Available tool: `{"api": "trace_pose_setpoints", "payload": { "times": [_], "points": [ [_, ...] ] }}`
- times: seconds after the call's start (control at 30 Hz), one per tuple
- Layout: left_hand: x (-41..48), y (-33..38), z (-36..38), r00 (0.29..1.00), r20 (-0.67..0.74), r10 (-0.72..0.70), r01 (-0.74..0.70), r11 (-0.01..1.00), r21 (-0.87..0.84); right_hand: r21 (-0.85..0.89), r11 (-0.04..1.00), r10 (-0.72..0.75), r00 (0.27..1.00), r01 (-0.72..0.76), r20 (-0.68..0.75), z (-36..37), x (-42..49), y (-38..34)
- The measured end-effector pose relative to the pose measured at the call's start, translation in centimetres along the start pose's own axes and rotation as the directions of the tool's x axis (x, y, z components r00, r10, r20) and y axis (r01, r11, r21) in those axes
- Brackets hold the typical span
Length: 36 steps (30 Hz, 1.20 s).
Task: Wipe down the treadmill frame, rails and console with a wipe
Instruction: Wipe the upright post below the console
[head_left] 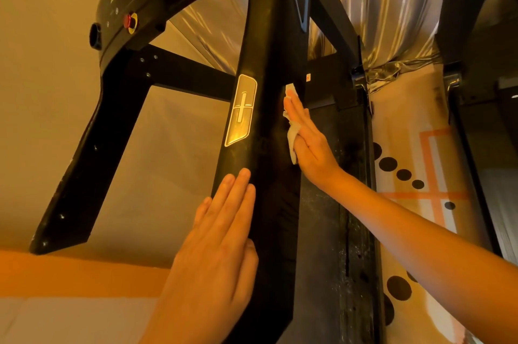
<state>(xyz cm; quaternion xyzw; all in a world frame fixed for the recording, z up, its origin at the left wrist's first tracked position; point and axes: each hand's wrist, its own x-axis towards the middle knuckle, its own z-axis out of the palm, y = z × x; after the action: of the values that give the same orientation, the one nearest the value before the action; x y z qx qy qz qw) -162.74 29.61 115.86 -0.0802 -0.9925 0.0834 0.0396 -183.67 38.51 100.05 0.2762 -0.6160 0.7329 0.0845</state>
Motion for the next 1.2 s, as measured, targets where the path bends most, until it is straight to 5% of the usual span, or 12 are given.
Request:
{"api": "trace_pose_setpoints", "payload": {
  "times": [0.13, 0.37, 0.63, 0.87, 1.2],
  "points": [
    [0.0, 0.1, -0.1, 1.0, 0.004, -0.004, 0.004, 0.999, 0.05, -0.075, 0.997, -0.022, 0.999, 0.025, 0.042, -0.5, -0.5, 0.4],
    [0.0, 0.0, -0.2, 1.0, 0.014, 0.013, -0.013, 1.0, 0.017, -0.185, 0.941, -0.246, 0.948, 0.284, 0.203, -0.7, 2.3, -2.8],
    [0.1, 0.0, 0.1, 1.0, -0.005, 0.01, -0.009, 0.997, 0.08, 0.061, 0.998, -0.031, 0.981, 0.02, 0.189, -0.7, 0.5, -2.9],
    [0.2, 0.2, -0.2, 1.0, 0.003, 0.011, -0.011, 0.996, 0.088, -0.004, 1.0, -0.008, 0.997, 0.009, 0.082, 0.7, 0.9, -3.6],
    [0.1, 0.2, 0.0, 1.0, 0.011, -0.018, 0.017, 0.997, 0.078, -0.091, 0.993, -0.062, 0.99, 0.074, 0.123, 0.2, 0.6, -3.4]
  ]
}}
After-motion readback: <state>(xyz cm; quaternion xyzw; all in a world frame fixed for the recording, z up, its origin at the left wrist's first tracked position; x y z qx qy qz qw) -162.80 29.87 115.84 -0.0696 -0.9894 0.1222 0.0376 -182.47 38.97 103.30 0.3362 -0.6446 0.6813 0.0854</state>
